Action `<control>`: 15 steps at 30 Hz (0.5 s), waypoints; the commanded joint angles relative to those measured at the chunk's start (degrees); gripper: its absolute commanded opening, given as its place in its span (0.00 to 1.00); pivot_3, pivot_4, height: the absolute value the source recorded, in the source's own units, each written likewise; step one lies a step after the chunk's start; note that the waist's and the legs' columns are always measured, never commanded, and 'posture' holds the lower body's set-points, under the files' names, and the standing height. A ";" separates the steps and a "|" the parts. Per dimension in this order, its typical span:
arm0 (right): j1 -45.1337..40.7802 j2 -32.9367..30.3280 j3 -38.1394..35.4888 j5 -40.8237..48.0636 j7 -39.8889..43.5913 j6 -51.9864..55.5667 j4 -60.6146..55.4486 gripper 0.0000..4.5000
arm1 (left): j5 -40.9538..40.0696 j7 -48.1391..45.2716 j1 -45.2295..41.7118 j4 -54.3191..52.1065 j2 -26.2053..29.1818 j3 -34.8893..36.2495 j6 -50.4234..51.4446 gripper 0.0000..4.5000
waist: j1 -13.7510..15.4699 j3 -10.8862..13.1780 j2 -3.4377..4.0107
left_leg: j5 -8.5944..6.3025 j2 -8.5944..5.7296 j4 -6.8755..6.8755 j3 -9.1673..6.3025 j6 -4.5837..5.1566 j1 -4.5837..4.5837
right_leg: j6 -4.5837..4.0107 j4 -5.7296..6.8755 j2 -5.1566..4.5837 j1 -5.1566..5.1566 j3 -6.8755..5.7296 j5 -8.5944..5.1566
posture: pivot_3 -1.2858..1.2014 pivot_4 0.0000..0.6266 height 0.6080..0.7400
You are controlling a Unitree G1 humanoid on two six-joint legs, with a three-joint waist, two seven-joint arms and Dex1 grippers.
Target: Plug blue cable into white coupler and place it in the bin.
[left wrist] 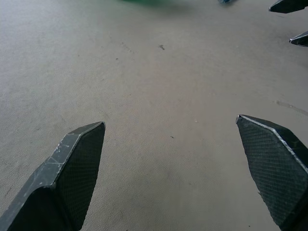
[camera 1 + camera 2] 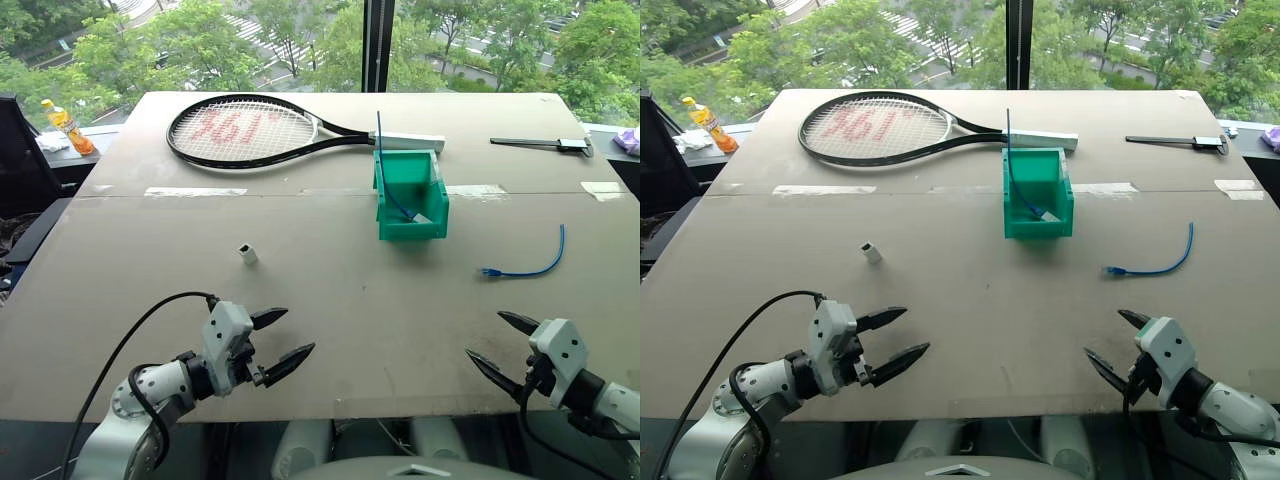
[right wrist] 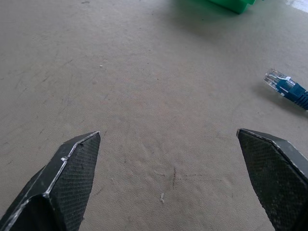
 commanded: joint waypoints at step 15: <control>-27.51 -21.45 1.62 3.74 7.95 22.49 6.10 1.00 | -11.86 -2.19 -16.88 -11.27 5.31 -3.05 11.60 0.99 | -0.07 0.07 -0.01 | 0.01 -0.10 0.03 0.08 0.04 -0.03 | -0.03 0.00 0.21 0.01 -0.02 0.03 | 0.52 0.24 1.00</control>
